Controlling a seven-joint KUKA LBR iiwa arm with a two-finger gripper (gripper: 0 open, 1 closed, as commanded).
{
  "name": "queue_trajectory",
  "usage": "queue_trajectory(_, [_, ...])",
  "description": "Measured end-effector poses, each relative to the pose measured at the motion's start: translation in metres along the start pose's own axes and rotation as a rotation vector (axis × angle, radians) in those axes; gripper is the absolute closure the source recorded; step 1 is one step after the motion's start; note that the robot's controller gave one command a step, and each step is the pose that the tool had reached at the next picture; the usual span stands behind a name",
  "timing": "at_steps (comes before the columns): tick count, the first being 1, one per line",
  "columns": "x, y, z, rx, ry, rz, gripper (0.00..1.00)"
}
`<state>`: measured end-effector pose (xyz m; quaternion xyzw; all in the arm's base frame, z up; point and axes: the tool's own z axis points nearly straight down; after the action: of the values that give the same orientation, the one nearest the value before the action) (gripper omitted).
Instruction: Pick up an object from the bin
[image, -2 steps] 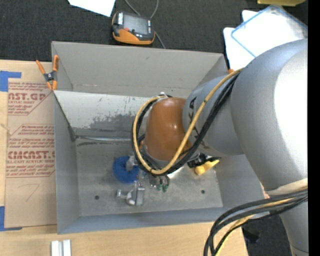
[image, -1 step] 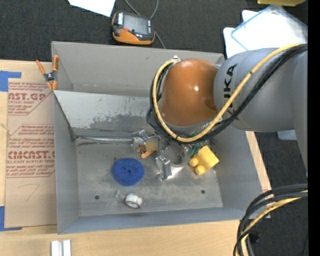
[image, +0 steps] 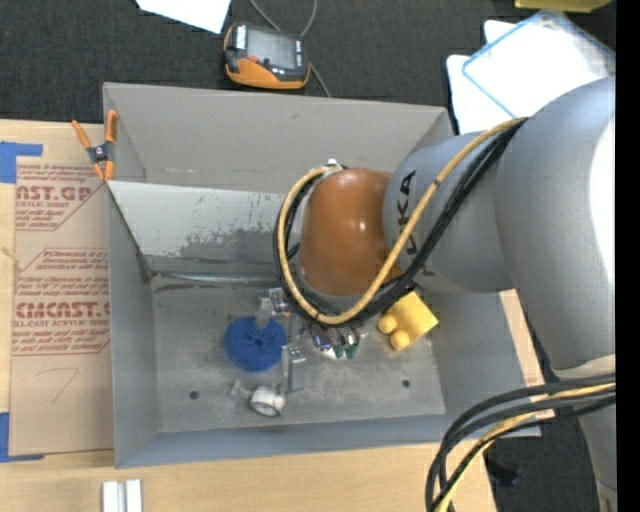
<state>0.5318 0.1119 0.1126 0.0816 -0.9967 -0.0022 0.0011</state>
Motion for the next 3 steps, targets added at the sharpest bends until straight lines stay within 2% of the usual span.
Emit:
queue_trajectory(1, [-0.001, 0.001, 0.009, -0.001, 0.004, 0.088, 0.00])
queue_trajectory(2, [0.035, -0.001, 0.030, -0.002, 0.000, 0.278, 1.00])
queue_trajectory(3, [0.034, -0.001, 0.030, -0.002, -0.001, 0.278, 1.00])
